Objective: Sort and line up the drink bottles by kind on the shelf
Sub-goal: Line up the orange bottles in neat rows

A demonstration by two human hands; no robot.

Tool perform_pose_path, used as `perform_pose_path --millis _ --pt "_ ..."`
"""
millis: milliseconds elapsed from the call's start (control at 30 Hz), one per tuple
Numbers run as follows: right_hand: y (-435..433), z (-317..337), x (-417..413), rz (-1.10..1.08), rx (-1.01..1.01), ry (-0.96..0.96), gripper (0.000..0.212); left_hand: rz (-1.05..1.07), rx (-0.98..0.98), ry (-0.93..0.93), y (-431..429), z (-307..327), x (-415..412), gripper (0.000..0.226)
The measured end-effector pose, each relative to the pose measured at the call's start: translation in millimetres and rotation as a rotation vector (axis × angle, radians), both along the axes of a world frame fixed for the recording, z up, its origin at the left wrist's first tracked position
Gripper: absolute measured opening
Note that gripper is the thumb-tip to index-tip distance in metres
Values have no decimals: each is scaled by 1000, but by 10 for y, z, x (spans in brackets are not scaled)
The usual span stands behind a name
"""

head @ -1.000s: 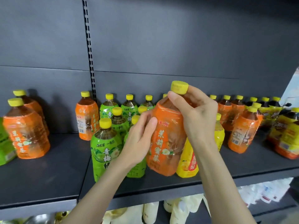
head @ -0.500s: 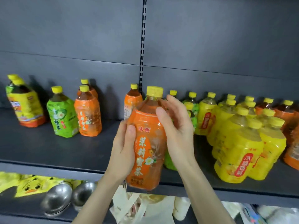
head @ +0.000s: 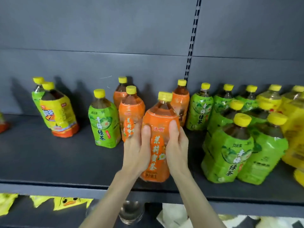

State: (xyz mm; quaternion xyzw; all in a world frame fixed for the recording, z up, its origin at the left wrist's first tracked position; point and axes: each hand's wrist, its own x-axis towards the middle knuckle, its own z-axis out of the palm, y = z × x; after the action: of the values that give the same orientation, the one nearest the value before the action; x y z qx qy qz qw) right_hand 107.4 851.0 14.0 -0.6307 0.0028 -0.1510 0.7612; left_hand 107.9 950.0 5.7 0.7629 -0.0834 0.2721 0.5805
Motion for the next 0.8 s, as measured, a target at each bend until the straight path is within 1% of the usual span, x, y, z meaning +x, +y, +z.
perform_pose_path --millis 33,100,200,300,367,433,533,600,667,733,800 --pt "71 -29 56 -42 -11 -6 61 11 62 -13 96 -20 71 41" --pt "166 -79 159 -98 -40 1 65 48 117 -51 285 -43 234 40" --pt "199 -145 339 -186 -65 40 63 149 146 -79 495 2 553 53" --pt "143 -171 485 -251 -108 30 74 108 172 -53 572 107 867 65" --pt "92 -214 547 -269 -129 29 73 79 199 -4 575 168 1052 72" --pt "32 -246 583 -286 -109 25 69 99 267 11 588 199 1184 75" --pt "-18 -278 612 -292 -90 10 65 173 400 -25 630 201 1265 72" --pt "-39 -303 631 -275 -91 5 60 197 446 -60 650 192 1252 71" --pt "-50 -309 647 -254 -102 -2 59 170 438 -77 639 187 1181 67" --pt "-67 -314 656 -229 -100 -16 65 108 381 -87 617 182 1079 60" --pt "-99 -325 653 -207 -77 -37 63 89 319 -105 602 167 937 52"
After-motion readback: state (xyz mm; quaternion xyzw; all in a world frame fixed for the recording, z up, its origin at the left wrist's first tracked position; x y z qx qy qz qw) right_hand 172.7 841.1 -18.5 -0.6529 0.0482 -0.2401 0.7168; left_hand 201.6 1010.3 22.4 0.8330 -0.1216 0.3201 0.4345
